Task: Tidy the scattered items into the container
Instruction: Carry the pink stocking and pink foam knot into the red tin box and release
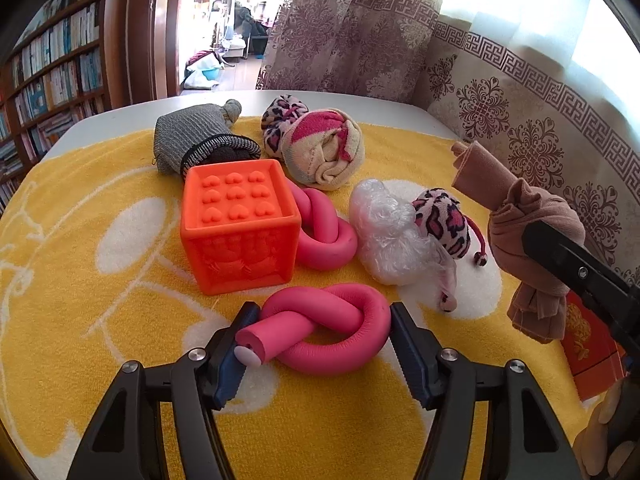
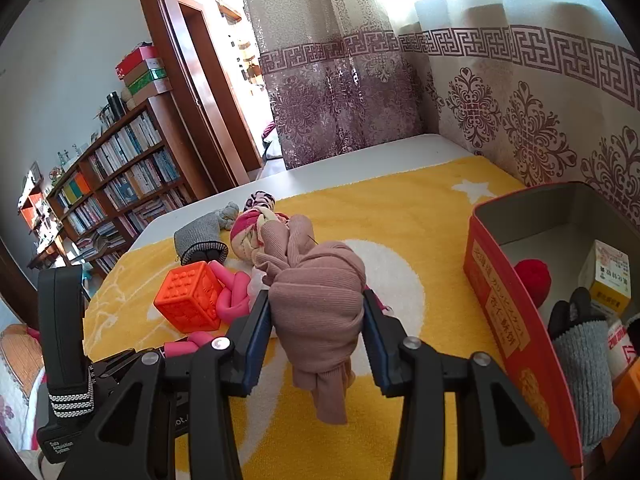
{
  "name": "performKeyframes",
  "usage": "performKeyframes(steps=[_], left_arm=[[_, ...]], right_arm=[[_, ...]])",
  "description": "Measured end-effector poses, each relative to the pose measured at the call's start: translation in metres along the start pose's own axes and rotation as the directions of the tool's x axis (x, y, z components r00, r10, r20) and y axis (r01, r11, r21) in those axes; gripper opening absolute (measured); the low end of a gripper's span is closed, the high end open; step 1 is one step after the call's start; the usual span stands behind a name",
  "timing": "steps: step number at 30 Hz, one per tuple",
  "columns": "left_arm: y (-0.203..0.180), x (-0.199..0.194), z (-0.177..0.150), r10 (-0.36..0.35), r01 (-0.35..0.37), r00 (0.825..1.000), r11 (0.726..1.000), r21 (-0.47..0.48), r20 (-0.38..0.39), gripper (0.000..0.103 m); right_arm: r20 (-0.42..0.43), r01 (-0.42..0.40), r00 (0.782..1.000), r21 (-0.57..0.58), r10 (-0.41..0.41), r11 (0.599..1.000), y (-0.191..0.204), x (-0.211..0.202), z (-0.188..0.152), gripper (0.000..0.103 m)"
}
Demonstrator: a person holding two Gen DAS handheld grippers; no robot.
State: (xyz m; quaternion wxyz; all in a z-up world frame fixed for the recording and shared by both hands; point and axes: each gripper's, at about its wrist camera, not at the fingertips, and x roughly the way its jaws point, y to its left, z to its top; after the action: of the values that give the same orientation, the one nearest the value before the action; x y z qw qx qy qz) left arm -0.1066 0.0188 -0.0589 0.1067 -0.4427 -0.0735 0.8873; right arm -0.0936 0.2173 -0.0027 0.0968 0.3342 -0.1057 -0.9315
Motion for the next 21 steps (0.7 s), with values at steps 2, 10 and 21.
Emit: performKeyframes(steps=[2, 10, 21], left_arm=[[0.001, -0.006, 0.001, -0.007, 0.007, 1.000, 1.000, -0.004, 0.018, 0.067], [-0.001, -0.024, 0.005, -0.032, 0.032, 0.997, 0.999, -0.007, 0.069, 0.067], [-0.011, -0.036, 0.004, -0.074, 0.073, 0.994, 0.997, 0.013, 0.086, 0.067]], right_arm=[[0.002, 0.007, 1.000, 0.002, -0.007, 1.000, -0.001, 0.001, 0.000, 0.047], [0.015, 0.021, 1.000, 0.007, -0.021, 1.000, -0.005, 0.000, 0.001, 0.047], [0.101, 0.082, 0.990, 0.111, -0.093, 0.990, -0.044, -0.037, 0.017, 0.047]])
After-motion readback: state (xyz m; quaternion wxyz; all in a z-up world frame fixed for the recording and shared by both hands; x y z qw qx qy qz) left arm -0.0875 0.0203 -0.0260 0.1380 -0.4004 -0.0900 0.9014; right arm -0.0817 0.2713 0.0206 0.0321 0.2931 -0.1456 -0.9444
